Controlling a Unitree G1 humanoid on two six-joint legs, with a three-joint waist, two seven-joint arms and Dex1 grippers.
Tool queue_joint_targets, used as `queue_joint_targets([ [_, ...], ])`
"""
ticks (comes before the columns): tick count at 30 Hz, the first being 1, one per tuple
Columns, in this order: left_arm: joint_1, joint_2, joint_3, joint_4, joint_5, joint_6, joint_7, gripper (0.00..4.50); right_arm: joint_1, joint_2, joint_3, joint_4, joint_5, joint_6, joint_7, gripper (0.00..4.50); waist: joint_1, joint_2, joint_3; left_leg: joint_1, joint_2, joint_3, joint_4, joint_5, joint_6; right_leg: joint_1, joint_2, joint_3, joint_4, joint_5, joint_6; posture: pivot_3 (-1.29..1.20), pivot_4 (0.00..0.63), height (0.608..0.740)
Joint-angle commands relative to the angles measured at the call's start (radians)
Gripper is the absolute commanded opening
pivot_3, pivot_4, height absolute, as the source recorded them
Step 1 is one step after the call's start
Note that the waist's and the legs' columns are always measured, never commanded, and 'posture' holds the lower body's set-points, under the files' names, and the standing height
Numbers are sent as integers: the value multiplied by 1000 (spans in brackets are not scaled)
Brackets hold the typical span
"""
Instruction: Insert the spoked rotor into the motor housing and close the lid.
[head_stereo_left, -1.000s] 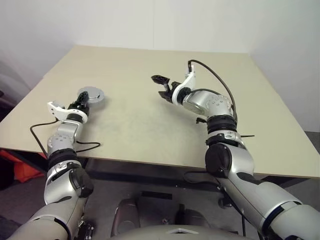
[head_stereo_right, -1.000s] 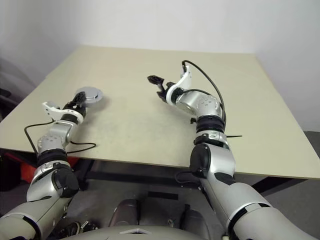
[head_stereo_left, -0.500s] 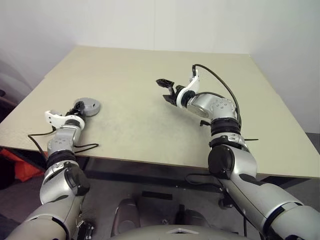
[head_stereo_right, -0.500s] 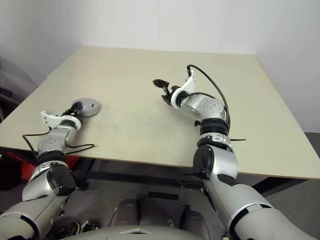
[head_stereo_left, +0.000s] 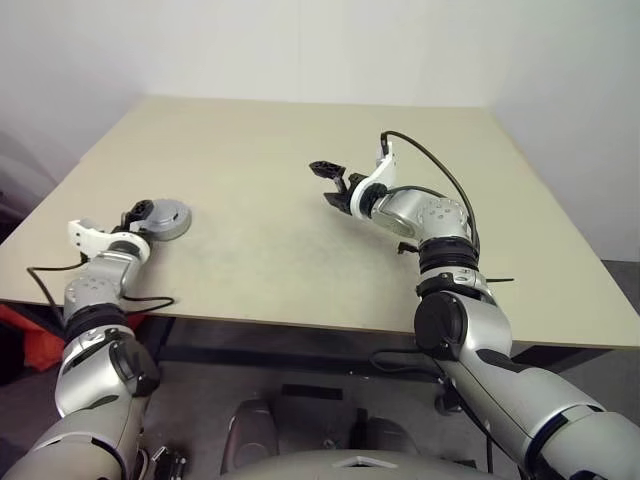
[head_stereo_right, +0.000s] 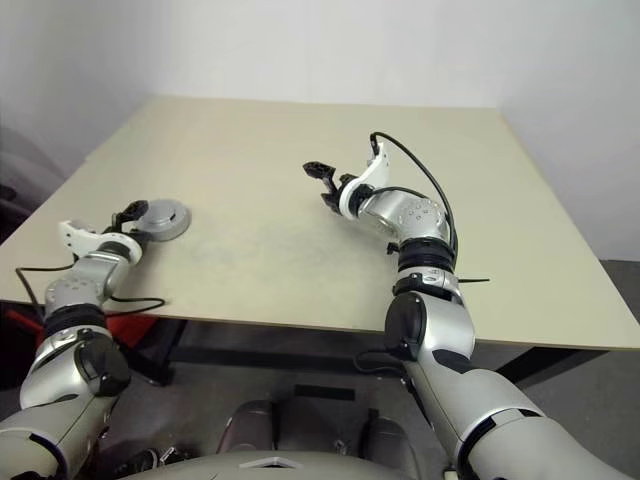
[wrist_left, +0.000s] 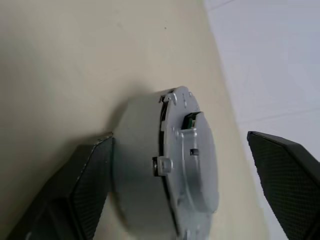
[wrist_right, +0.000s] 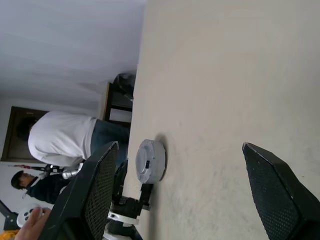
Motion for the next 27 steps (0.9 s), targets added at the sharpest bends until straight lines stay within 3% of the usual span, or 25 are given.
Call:
queue_joint_targets([
  [1, 54, 80, 43, -69, 9, -4, 54, 4456, -43, -19, 18, 24, -15, -5, 23, 4500, -9, 0, 0, 2, 0, 1, 0, 0, 0, 0, 0, 1, 1, 0, -1, 0, 0, 740],
  [9, 85, 121, 9, -132, 78, -77, 68, 4456, -66, -62, 99, 94, -110, -71, 146, 4500, 5, 0, 0, 3, 0, 0, 0, 1, -2, 1, 0, 2, 5, -4, -5, 0, 0, 740],
  [14, 75, 52, -167, -338, 165, -124, -56, 4456, 57, -125, 351, -88, -298, -282, 412, 4500, 38, -3, -1, 4, 0, -1, 0, 1, -1, 4, -1, 0, 5, -4, -4, 0, 0, 740],
  [17, 50, 22, -238, -425, 172, -131, -131, 4456, 135, -184, 435, -184, -355, -368, 545, 4500, 47, -4, -1, 5, -1, -1, 1, 1, -1, 8, -4, -2, 5, -4, -4, 0, 0, 740],
  [21, 6, 8, -342, -488, 176, -97, -250, 4456, 199, -276, 484, -257, -378, -375, 683, 4500, 51, -5, -1, 5, -1, -1, 1, 1, -2, 9, -3, -1, 5, -3, -5, 0, 0, 740],
  [27, 1, 7, -531, -496, 263, -91, -451, 4456, 234, -378, 478, -270, -397, -387, 777, 4500, 33, -5, -1, 10, -1, 1, 1, 1, -2, 9, -1, 2, 5, -3, -5, 0, 0, 740],
])
